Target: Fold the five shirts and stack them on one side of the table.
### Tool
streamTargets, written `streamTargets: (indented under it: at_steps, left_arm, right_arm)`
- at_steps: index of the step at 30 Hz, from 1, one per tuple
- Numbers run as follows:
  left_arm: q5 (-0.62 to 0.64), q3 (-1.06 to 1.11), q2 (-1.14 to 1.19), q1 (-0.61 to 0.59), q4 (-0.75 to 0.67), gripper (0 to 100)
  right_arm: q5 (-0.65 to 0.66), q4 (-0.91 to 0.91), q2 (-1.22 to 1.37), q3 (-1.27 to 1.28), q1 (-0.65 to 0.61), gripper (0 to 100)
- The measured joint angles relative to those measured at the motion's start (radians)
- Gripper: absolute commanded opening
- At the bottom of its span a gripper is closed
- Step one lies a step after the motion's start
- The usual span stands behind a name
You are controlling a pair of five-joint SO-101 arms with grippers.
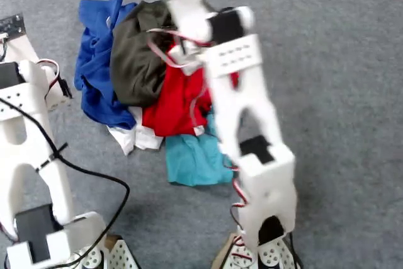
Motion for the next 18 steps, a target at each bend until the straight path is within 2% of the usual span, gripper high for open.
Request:
streamTargets:
  at_steps: [3, 5, 8, 12, 16, 18]
  left_arm:
    - [0.097, 0.002, 0.083, -0.035, -0.003, 22]
    - [0.117, 0.002, 0.141, -0.052, -0.015, 21]
    - [0.117, 0.0, 0.209, -0.058, -0.035, 13]
    - [0.117, -0.005, 0.287, -0.058, -0.072, 2]
    - [0.077, -0.049, 0.358, -0.058, -0.084, 2]
    - [0.069, -0.068, 0.382, -0.046, -0.086, 2]
  right_arm:
    - [-0.035, -0.014, 0.172, -0.063, -0.017, 19.6]
    - [-0.035, -0.023, 0.267, -0.124, -0.018, 21.4]
    - [-0.012, -0.029, 0.39, -0.242, -0.018, 20.2]
    - [-0.008, -0.032, 0.54, -0.371, -0.018, 15.2]
    - [-0.008, -0.038, 0.667, -0.474, -0.018, 0.8]
    - [-0.023, -0.038, 0.71, -0.532, -0.017, 1.7]
